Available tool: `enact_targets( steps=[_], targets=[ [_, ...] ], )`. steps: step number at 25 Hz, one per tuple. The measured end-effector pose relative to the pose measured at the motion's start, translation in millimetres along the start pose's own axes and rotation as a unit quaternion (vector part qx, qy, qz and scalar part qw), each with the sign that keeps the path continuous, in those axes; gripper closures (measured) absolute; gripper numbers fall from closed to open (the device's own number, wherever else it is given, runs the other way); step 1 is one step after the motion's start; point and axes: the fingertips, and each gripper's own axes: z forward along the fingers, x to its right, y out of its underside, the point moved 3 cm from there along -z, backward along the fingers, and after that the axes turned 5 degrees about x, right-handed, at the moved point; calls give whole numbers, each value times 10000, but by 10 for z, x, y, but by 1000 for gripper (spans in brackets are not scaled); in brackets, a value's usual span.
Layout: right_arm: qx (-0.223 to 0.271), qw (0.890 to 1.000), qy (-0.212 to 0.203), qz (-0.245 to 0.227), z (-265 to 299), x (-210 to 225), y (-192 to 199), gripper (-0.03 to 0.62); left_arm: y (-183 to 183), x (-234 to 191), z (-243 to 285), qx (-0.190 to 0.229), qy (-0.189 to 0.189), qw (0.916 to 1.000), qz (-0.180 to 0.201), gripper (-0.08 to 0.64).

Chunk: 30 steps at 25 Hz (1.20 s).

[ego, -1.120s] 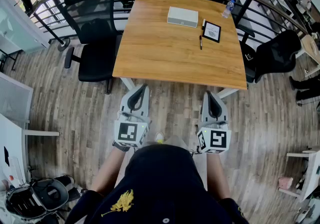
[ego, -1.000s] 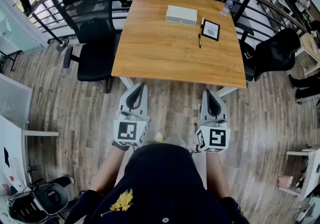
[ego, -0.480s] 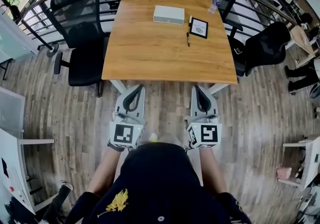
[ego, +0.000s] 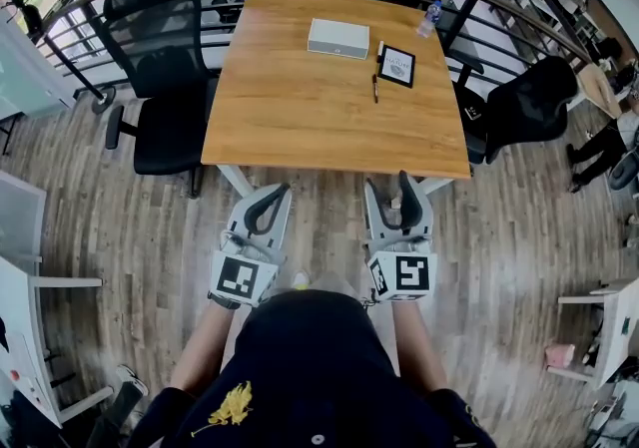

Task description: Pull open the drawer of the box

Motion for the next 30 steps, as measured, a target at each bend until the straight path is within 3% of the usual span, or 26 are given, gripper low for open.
enact_targets(
  steps=[13,20,30],
  targets=[
    [-81,9999,-102,-109,76,-68,55,367,76,-131,12,9,-158,9999,1,543],
    [-226,9997,-26,-93,53,-78,83,368,113,-282,-23,-62,-508,9986,-134,543],
    [-424,9989,169,-134,123,73,94,373,313,-313,186,-333,-270,9989,-186,543]
  ],
)
